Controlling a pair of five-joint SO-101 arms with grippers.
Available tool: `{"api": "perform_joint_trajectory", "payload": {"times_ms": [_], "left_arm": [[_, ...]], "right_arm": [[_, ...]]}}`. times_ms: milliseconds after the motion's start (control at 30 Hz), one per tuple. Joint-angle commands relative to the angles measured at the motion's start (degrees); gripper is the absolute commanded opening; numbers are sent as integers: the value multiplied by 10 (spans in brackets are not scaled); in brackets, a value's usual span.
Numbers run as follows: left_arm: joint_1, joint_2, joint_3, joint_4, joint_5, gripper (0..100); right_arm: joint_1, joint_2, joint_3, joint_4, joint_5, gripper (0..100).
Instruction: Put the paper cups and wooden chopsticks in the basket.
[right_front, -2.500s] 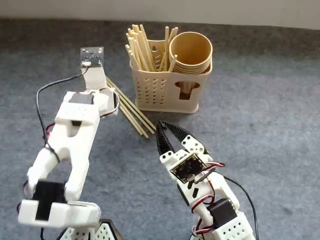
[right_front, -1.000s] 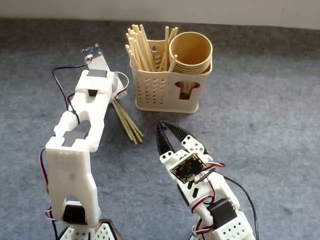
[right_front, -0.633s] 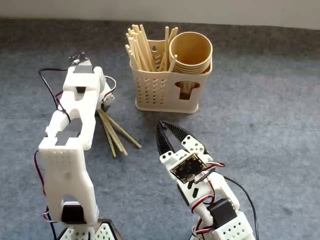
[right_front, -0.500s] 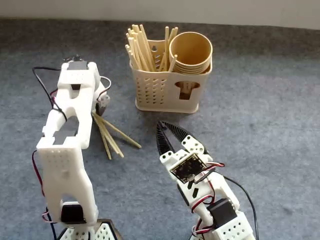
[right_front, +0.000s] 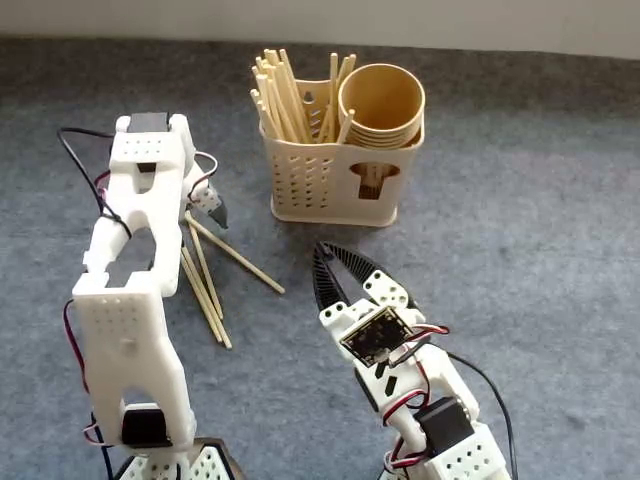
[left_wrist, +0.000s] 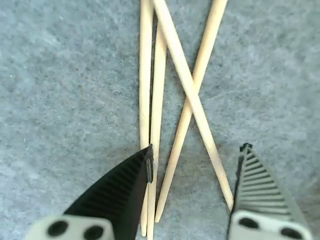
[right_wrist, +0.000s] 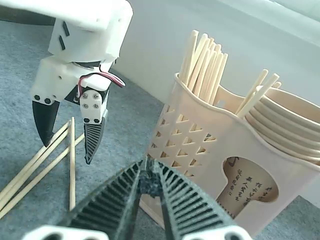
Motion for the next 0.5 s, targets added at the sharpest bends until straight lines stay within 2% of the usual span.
{"api": "perform_joint_trajectory", "payload": {"times_ms": [0,133,367,467], "left_arm": [[-7,-8,-26,5,3,265],[-3,-4,-26,0,3,255],[-1,-1,-21,-60,4,100],[4,28,-16,-95,4,72]], "right_arm": [[3,-5,56,3,6,6],[3,-5,56,3,6,6],[3,-5,56,3,6,6],[3,-5,56,3,6,6]]}}
